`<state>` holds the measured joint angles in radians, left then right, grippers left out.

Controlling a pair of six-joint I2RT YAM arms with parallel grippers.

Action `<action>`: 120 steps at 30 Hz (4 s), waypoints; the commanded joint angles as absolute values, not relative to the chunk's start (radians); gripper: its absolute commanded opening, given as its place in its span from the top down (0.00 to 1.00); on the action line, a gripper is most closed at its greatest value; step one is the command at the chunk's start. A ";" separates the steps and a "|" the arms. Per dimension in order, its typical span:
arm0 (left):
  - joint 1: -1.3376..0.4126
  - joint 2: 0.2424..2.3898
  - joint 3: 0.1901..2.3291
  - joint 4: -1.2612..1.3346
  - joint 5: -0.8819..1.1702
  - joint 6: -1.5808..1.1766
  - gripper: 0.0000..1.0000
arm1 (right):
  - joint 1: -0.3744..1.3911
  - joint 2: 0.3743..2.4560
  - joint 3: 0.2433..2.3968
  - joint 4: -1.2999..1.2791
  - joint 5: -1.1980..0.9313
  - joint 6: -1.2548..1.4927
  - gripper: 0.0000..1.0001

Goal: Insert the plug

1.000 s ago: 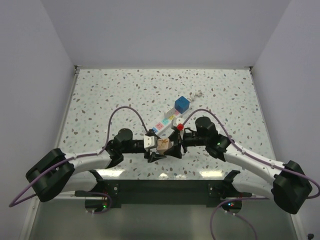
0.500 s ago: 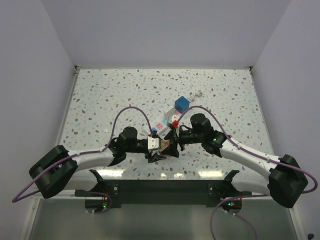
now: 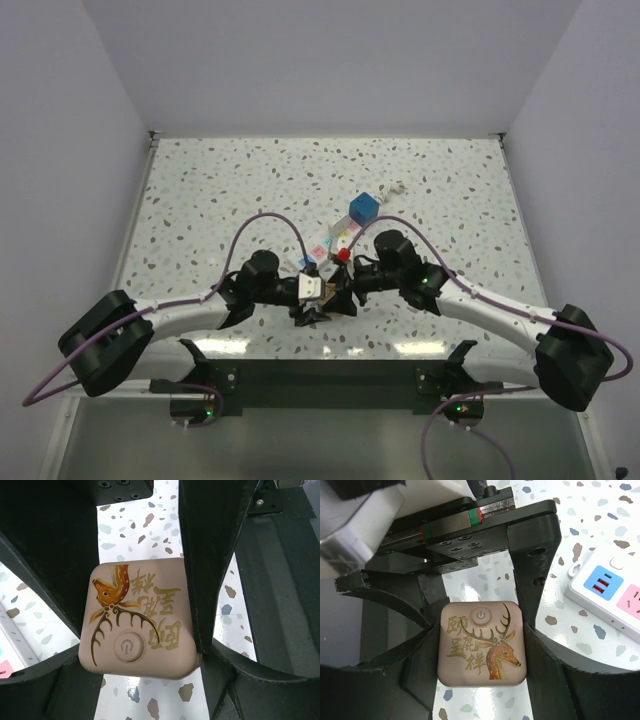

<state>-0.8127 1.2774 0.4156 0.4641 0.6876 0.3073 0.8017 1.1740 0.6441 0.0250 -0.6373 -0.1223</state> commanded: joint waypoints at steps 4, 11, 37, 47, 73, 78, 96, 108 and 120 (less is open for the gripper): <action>-0.816 1.226 0.434 0.591 0.621 0.259 0.68 | 0.816 1.186 0.677 0.026 -0.497 -0.109 1.00; -0.807 1.175 0.368 0.687 0.373 0.172 0.03 | 0.811 1.020 0.661 0.034 -0.249 -0.029 1.00; -0.637 1.328 0.313 0.833 0.003 -0.120 0.00 | 0.810 1.371 0.689 0.578 -0.029 0.005 1.00; -0.617 1.430 0.370 0.854 -0.017 -0.115 0.00 | 0.810 1.505 0.703 0.713 -0.006 -0.034 1.00; -0.572 1.557 0.397 0.833 0.034 -0.126 0.06 | 0.765 1.681 0.701 0.903 0.018 -0.008 1.00; -0.569 1.557 0.391 0.833 0.022 -0.129 0.06 | 0.765 1.675 0.695 0.900 0.011 0.020 1.00; -0.541 1.474 0.316 0.818 -0.031 -0.183 0.05 | 0.765 1.672 0.664 0.917 0.002 0.063 1.00; -0.537 1.466 0.311 0.821 -0.018 -0.186 0.05 | 0.765 1.669 0.647 0.937 -0.026 0.086 1.00; -0.532 1.463 0.314 0.819 -0.006 -0.183 0.05 | 0.765 1.690 0.658 0.930 -0.025 0.077 1.00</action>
<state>-0.5434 1.4841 0.3168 0.7849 -0.0113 -0.1738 0.7692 1.6825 0.6464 0.8608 -0.0200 0.0753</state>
